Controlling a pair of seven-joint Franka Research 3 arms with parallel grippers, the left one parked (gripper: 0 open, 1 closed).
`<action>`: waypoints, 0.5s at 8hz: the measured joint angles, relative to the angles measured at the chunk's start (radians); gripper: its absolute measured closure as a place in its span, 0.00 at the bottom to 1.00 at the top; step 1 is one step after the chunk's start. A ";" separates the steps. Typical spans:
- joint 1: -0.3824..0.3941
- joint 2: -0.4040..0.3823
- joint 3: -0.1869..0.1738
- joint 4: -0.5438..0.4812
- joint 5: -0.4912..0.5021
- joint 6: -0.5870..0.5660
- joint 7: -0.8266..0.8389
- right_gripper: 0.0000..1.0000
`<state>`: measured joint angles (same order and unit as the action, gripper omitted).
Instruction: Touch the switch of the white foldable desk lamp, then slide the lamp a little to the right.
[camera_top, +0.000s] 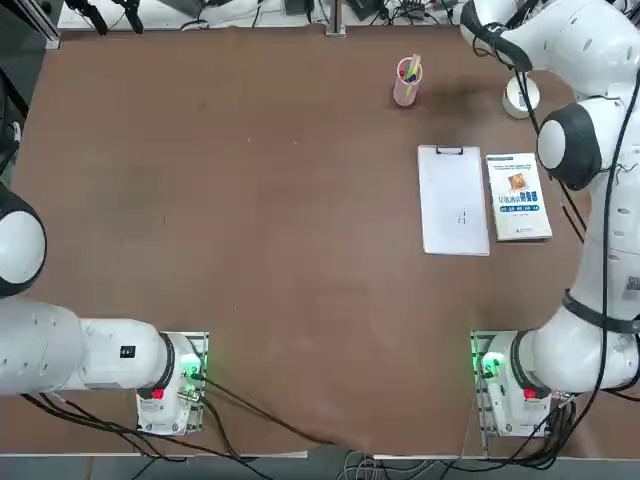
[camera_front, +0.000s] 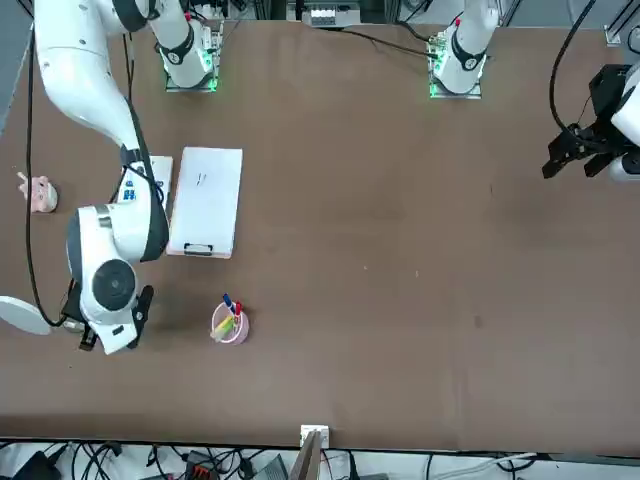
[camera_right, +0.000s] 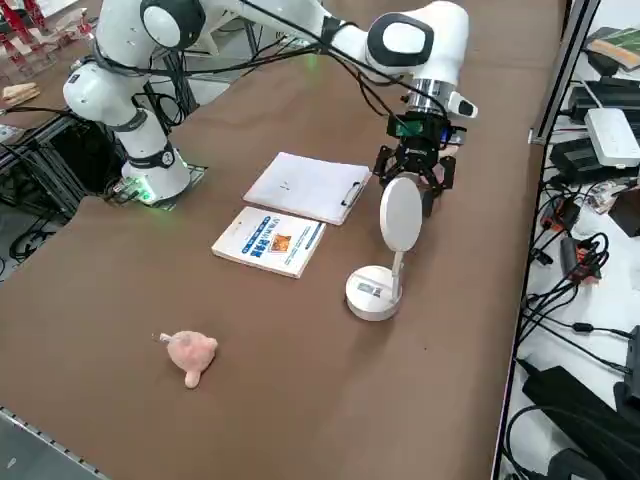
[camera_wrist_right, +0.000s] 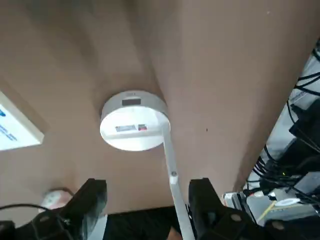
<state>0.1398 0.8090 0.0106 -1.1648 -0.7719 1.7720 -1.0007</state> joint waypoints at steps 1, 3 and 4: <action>0.010 0.000 0.000 0.003 -0.029 -0.028 -0.001 0.00; 0.019 0.004 0.000 0.004 -0.077 -0.065 -0.004 0.00; 0.020 0.014 0.000 0.004 -0.091 -0.066 -0.004 0.00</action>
<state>0.1595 0.8228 0.0108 -1.1612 -0.8626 1.7064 -1.0046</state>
